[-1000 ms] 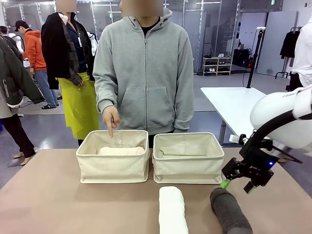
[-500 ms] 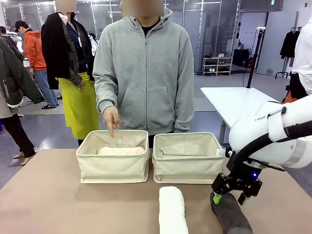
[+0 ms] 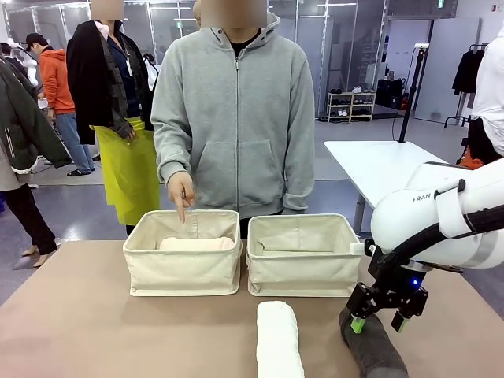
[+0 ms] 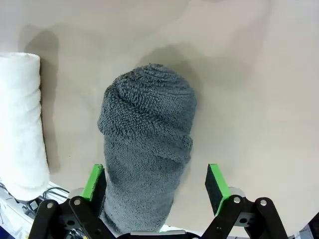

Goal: Divide the towels into two baskets.
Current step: Pick up one hotel-folded towel from the bottom of the table and place it in the Fabric basket indicated by the person.

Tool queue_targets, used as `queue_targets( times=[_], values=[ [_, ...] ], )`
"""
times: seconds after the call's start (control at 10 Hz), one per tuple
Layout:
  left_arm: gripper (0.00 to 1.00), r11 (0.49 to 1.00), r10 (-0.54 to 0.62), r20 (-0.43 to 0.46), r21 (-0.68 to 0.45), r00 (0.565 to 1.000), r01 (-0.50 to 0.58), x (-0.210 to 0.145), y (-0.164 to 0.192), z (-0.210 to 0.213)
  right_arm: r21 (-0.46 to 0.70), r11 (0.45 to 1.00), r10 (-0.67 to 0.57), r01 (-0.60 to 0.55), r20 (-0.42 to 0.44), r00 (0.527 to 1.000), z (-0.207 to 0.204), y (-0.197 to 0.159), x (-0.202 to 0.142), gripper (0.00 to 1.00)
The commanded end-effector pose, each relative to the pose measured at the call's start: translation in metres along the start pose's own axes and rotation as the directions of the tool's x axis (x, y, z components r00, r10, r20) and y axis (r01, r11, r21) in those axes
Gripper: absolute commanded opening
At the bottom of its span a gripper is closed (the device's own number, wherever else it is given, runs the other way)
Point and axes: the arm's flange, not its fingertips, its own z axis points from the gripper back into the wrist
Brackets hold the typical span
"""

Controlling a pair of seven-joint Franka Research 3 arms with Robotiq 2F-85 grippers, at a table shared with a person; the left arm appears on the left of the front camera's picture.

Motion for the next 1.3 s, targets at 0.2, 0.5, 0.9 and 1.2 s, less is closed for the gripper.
queue_targets(
  times=[0.2, 0.5, 0.9, 1.2],
  values=[
    [1.0, 1.0, 0.009, -0.004, -0.009, 1.0, -0.009, -0.004, -0.004, 0.002, -0.004, 1.0, -0.01, 0.01, -0.032, 0.999, -0.028, 0.007, -0.043, 1.0],
    [1.0, 1.0, 0.009, -0.004, -0.009, 1.0, -0.009, -0.004, -0.004, 0.002, -0.026, 0.999, 0.016, -0.018, -0.068, 0.998, -0.044, 0.012, -0.046, 1.0],
    [1.0, 1.0, 0.009, -0.004, -0.009, 1.0, -0.009, -0.004, -0.004, 0.002, -0.035, 0.998, 0.043, -0.045, -0.077, 0.996, -0.046, 0.012, -0.048, 0.8],
    [1.0, 1.0, 0.009, -0.004, -0.009, 1.0, -0.009, -0.004, -0.004, 0.002, -0.028, 0.999, 0.04, -0.043, -0.079, 0.996, -0.046, 0.011, -0.048, 0.44]
  ],
)
